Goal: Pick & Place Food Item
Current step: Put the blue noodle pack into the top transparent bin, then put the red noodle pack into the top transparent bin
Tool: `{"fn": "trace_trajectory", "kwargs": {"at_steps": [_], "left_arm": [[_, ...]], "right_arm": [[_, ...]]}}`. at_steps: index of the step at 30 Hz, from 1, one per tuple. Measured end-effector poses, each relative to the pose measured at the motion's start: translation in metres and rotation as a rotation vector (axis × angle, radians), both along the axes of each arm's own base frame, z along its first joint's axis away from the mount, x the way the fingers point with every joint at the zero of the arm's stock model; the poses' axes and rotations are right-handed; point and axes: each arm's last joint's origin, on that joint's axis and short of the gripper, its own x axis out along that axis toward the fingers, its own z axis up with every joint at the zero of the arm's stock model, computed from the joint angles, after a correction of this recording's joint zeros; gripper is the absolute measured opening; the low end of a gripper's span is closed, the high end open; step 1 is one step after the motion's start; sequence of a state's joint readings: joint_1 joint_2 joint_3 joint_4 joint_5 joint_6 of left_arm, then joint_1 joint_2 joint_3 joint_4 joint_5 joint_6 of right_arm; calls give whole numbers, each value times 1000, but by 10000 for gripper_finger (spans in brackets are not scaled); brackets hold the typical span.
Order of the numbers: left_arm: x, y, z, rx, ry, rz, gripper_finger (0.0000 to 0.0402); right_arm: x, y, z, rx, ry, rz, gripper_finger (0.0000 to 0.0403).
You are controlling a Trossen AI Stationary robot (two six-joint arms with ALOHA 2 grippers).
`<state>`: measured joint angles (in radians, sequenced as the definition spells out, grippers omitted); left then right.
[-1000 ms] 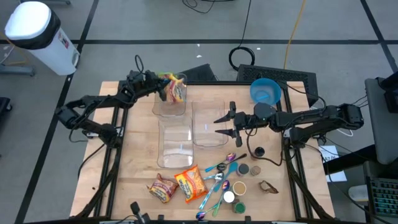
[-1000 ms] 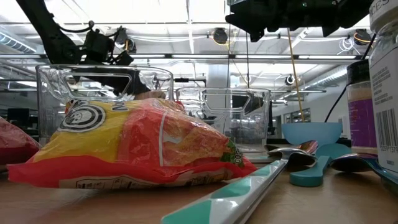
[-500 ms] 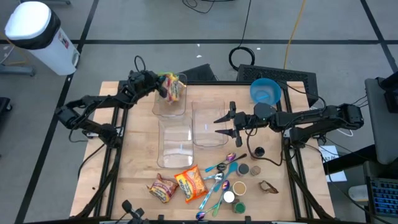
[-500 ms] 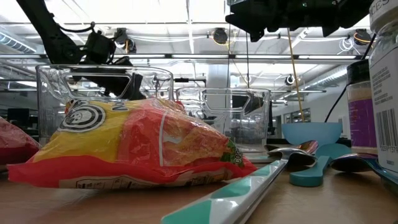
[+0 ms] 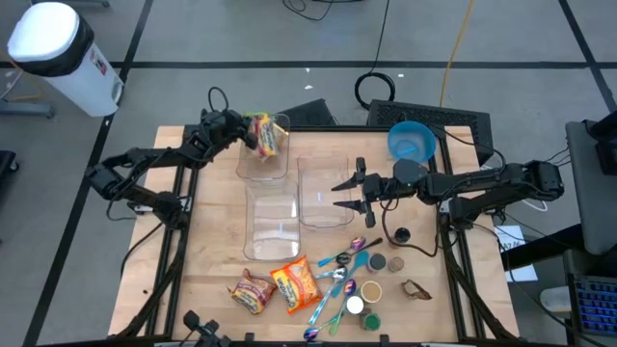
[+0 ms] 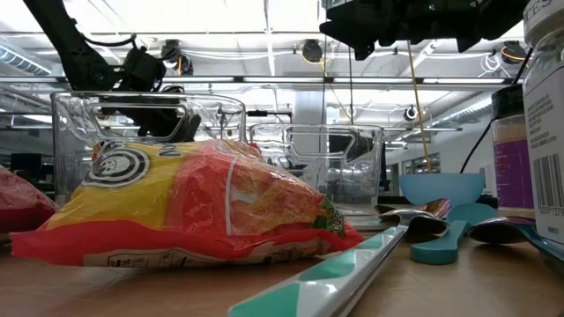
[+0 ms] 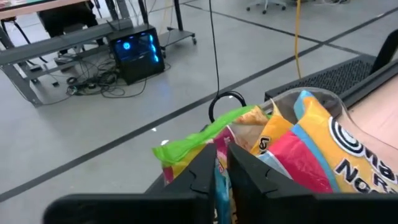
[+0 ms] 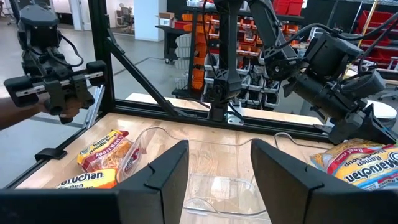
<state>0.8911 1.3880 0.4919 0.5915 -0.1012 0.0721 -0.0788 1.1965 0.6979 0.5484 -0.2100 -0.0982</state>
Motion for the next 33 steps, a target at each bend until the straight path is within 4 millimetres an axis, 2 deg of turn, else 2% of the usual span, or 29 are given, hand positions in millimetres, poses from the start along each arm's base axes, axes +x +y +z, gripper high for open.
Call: {"fn": "trace_trajectory", "kwargs": {"at_steps": [11,16,20,24,28,33], "left_arm": [[5,-4,0,19,16,48,213],[8,-5,3,31,8,37,260],[11,-8,10,51,-16,19,279],[16,-19,27,96,-64,-21,284],[18,-38,51,163,-139,-81,279],[18,-72,80,226,-239,-219,276]], "right_arm": [[0,0,0,0,0,0,163],[0,0,0,0,0,0,166],[0,0,0,0,0,0,165],[0,0,0,0,0,0,162],[0,0,0,0,0,0,160],[0,0,1,-8,-13,-16,168]]}}
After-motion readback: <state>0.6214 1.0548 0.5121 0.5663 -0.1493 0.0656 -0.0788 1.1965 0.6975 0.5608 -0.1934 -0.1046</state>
